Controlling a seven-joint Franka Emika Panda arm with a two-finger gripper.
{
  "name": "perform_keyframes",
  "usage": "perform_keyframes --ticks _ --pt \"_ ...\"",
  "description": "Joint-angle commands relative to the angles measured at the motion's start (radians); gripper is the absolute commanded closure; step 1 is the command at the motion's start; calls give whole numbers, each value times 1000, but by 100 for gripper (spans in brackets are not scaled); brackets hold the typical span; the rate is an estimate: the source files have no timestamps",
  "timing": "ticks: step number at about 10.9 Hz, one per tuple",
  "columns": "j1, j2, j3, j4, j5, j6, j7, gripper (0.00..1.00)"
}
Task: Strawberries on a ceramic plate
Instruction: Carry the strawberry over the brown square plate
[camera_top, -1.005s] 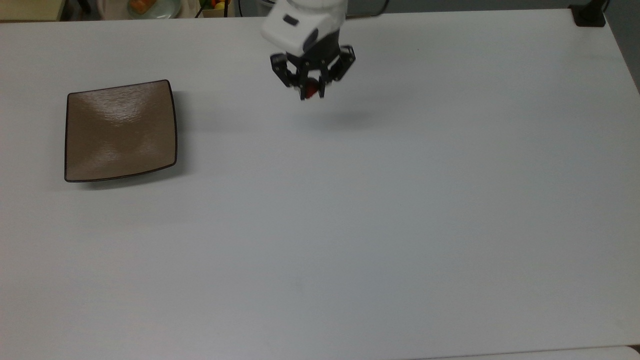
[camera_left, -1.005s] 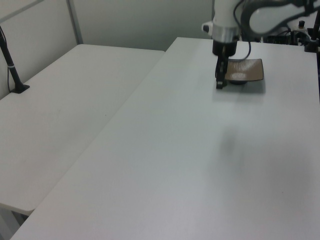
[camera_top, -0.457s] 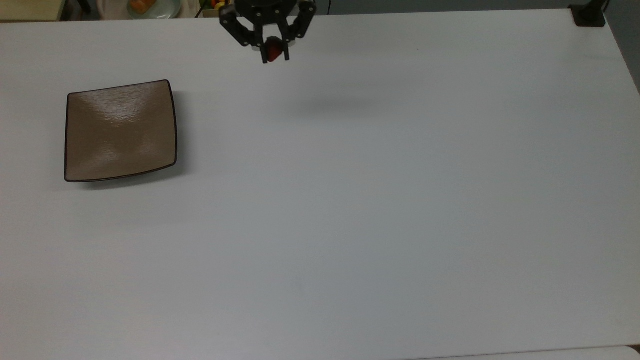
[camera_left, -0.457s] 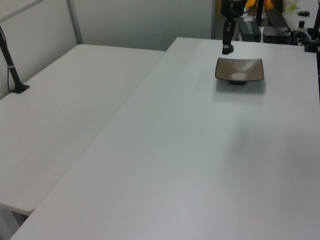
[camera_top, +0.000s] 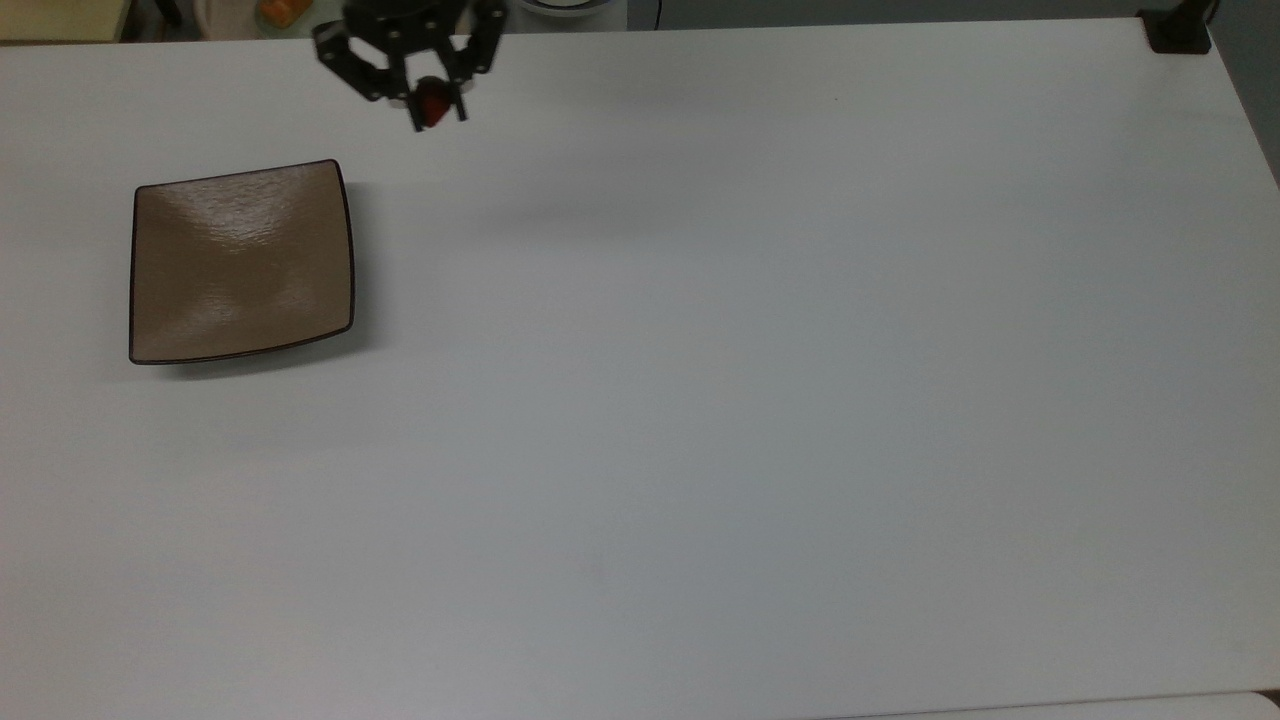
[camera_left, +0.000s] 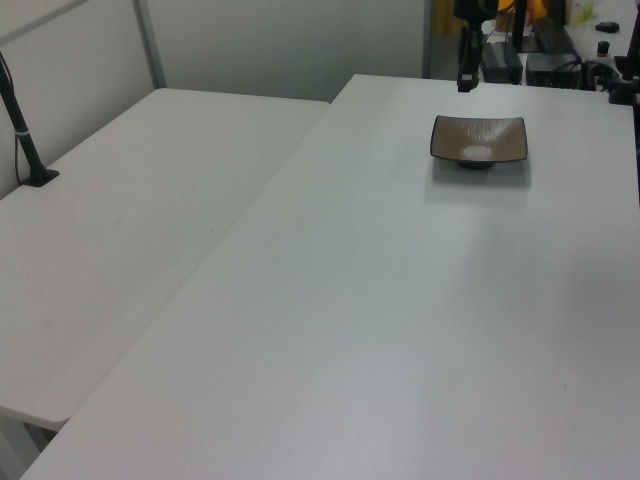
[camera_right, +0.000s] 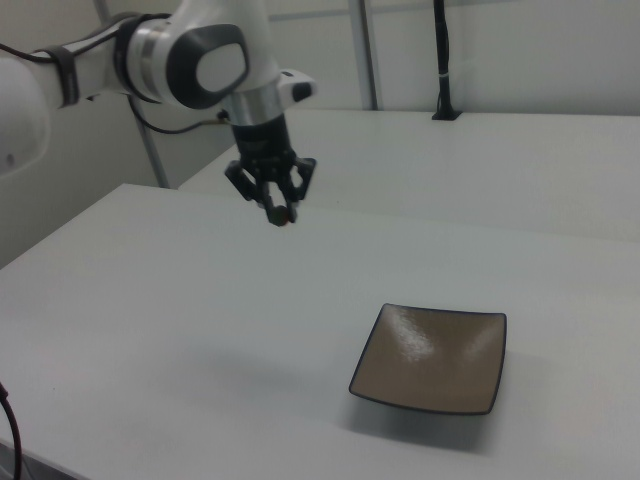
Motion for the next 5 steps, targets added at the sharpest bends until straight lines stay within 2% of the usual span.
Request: perform_keyframes --ticks 1,5 --pt "-89 46 -2 7 5 -2 -189 92" --pt "-180 116 -2 -15 2 146 -328 91"
